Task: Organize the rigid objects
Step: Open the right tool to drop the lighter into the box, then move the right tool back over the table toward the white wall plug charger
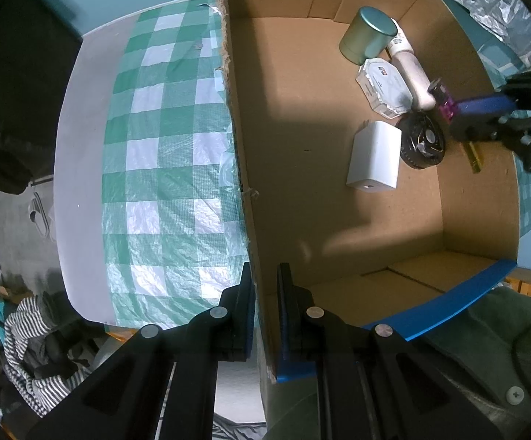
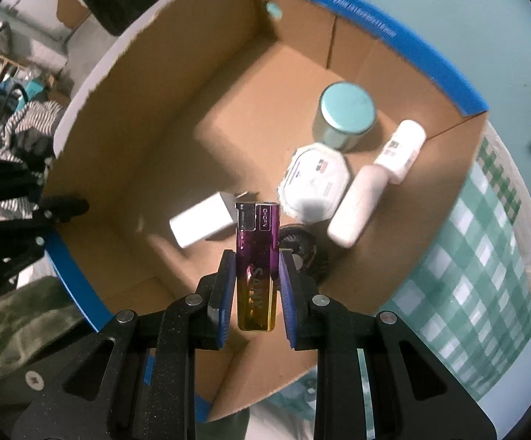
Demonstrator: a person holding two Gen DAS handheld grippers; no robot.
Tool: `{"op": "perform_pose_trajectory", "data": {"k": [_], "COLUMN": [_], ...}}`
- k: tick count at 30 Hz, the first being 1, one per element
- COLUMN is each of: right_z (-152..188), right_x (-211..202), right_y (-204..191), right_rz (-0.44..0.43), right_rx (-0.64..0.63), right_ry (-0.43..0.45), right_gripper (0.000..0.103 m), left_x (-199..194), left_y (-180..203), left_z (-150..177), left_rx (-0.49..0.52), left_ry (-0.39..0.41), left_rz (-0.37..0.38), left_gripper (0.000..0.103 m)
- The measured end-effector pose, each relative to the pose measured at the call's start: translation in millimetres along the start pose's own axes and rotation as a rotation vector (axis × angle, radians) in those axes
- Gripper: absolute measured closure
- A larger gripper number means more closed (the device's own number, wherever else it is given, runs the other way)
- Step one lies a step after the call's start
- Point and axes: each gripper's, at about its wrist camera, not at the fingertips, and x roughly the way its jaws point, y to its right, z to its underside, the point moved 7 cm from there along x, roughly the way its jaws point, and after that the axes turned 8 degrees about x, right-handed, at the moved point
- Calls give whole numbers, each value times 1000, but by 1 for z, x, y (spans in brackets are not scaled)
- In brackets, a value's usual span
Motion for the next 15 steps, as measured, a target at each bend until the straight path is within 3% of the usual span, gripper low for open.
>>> {"op": "perform_pose_trajectory", "data": {"k": [15], "right_z": [4], "right_x": [10], "right_y": [1], "right_rz": [34], "right_rx": [-31], "right_ry": [-28], "right_gripper": [78], "left_x": [4], "left_y": [0], "left_z": [3], "left_rx": [-2], "left_ry": [-9], "left_rz": [-6], "left_gripper": [92]}}
